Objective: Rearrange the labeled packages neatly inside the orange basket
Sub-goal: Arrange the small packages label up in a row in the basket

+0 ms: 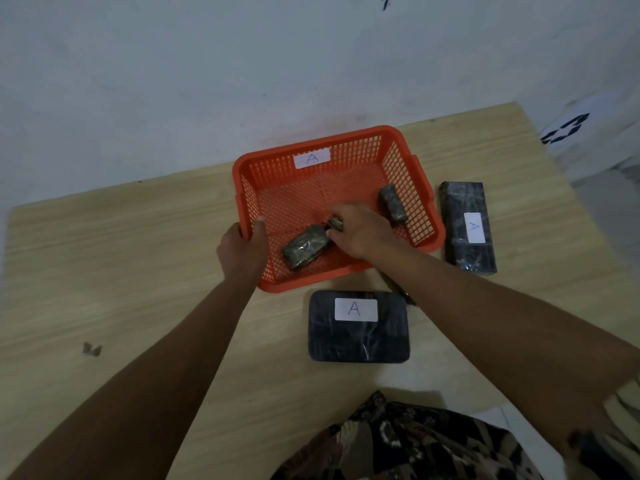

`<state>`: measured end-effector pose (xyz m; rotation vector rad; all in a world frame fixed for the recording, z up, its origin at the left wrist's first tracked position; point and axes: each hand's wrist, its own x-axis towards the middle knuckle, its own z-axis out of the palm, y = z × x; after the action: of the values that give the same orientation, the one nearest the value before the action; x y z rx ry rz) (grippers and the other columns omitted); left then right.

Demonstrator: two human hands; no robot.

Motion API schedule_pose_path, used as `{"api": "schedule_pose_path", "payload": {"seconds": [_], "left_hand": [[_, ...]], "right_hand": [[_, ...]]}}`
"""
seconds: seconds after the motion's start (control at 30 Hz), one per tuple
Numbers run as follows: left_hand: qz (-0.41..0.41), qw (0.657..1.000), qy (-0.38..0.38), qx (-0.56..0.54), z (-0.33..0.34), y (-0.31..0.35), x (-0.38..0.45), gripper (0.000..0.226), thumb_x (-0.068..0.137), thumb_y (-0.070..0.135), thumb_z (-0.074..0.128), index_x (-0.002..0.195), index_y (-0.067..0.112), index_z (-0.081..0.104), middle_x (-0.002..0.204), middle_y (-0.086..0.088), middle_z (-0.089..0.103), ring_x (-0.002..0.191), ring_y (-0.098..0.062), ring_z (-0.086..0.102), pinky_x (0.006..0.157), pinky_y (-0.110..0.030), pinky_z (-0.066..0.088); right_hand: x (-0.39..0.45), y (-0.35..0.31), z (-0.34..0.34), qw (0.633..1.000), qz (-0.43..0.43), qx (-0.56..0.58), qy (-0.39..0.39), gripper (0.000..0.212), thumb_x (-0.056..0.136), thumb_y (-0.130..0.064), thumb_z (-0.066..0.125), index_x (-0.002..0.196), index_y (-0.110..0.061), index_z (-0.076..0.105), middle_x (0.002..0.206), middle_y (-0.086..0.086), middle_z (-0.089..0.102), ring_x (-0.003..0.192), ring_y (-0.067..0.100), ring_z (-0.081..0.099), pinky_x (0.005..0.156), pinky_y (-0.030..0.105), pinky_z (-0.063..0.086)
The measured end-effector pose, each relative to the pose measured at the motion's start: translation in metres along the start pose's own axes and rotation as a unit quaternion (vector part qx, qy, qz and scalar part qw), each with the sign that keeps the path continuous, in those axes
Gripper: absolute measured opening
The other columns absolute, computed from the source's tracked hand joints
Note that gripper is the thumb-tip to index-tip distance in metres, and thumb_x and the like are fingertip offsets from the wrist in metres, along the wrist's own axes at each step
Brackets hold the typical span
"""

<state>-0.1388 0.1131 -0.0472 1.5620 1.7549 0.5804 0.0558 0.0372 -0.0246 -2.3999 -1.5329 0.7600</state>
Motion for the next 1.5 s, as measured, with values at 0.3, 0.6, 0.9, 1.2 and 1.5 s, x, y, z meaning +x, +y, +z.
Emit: {"api": "schedule_pose_path", "payload": {"seconds": [0.3,0.6,0.9,1.2,1.5], "left_hand": [[0.025,0.999,0.048,-0.004,0.017,0.008,0.019,0.051,0.102,0.044,0.033,0.087,0.007,0.065,0.087,-0.013,0.070,0.079,-0.031,0.062,0.067,-0.033,0.040],[0.017,0.999,0.044,-0.018,0.017,0.005,0.019,0.054,0.102,0.049,0.032,0.076,0.010,0.059,0.073,-0.005,0.065,0.069,-0.025,0.061,0.061,-0.036,0.045],[0.017,0.998,0.048,-0.028,0.018,0.006,0.019,0.052,0.101,0.048,0.033,0.079,0.011,0.063,0.077,-0.006,0.069,0.071,-0.027,0.064,0.062,-0.038,0.050],[0.014,0.998,0.058,-0.023,0.017,0.008,0.019,0.053,0.102,0.047,0.034,0.084,0.007,0.065,0.083,-0.012,0.071,0.076,-0.031,0.065,0.069,-0.045,0.054],[0.011,0.999,0.046,-0.024,0.016,0.009,0.019,0.052,0.102,0.047,0.034,0.087,0.008,0.065,0.083,-0.009,0.071,0.075,-0.027,0.066,0.068,-0.044,0.056]], "right_hand": [[0.051,-0.018,-0.012,0.987,0.050,-0.123,-0.093,0.022,0.082,-0.011,0.067,0.100,-0.019,0.074,0.101,0.002,0.071,0.085,0.022,0.066,0.071,0.028,0.052],[0.103,-0.045,-0.002,0.960,0.074,0.227,0.147,0.028,0.089,-0.024,0.061,0.116,-0.025,0.069,0.111,-0.001,0.070,0.089,0.013,0.063,0.058,0.004,0.042],[0.102,-0.043,0.040,0.898,0.132,0.413,0.069,0.029,0.088,-0.006,0.063,0.110,-0.025,0.060,0.094,-0.013,0.057,0.084,0.005,0.057,0.067,0.017,0.045],[0.095,-0.031,0.050,0.979,-0.052,0.190,0.050,0.077,0.076,-0.018,0.082,0.143,-0.012,0.044,0.134,0.011,0.049,0.123,0.023,0.047,0.101,0.029,0.037],[0.101,-0.032,0.053,0.981,-0.071,0.160,0.085,0.057,0.079,-0.026,0.079,0.129,-0.018,0.052,0.124,0.009,0.058,0.113,0.025,0.055,0.091,0.038,0.049]]}}
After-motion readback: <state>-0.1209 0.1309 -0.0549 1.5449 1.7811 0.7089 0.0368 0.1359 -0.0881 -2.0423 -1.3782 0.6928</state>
